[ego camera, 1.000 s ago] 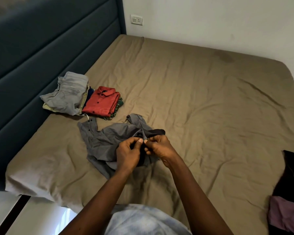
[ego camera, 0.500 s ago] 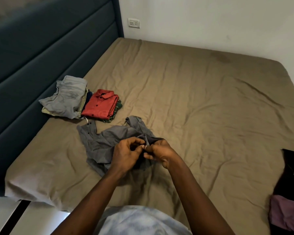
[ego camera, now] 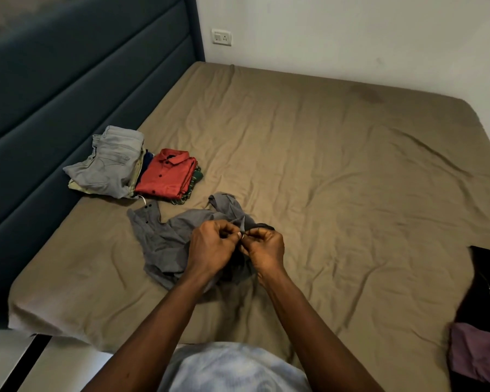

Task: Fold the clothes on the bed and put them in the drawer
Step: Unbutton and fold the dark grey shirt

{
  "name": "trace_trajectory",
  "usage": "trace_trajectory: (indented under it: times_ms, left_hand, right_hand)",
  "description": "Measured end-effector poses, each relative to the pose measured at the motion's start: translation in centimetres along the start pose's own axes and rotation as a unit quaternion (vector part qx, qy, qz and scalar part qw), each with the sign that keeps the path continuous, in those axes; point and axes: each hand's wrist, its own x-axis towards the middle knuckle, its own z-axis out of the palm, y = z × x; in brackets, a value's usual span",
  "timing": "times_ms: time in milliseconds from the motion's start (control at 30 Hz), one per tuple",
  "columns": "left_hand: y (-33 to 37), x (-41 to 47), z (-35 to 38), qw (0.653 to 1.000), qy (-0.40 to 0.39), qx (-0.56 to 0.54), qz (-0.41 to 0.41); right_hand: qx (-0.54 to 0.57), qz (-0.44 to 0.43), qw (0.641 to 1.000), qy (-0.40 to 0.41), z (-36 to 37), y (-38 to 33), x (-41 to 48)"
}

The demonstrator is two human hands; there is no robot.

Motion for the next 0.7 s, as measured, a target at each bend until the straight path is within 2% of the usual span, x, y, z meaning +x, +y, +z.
trace_trajectory:
  times_ms: [200,333,433,600,700]
  left_hand:
    - [0.6,0.3,0.5,0.995,0.034,-0.073,-0.065]
    - [0.8,0.6,0.5,0.994,0.054,-0.072,-0.064]
    - [0.9,0.7,0.5,0.996,0.064,-0.049,-0.049]
    - [0.4,0.9,0.2,0.993,0.01,-0.111,-0.036]
    - [0.2,1.2,-0.6,0.994,-0.014,-0.104,-0.026]
  right_hand:
    - [0.021,-0.034,0.999,-0.002,0.4,-0.5,-0.2]
    - [0.087,-0.009,0.996,-0.003,0.3,-0.8,-0.7]
    - [0.09,-0.019,0.996,-0.01,0.3,-1.0,-0.7]
    - [-0.02,-0.083,0.996,-0.022,-0.5,-1.6,0.0]
    - [-0.087,-0.109,0.989,-0.045,-0.9,-2.4,0.1]
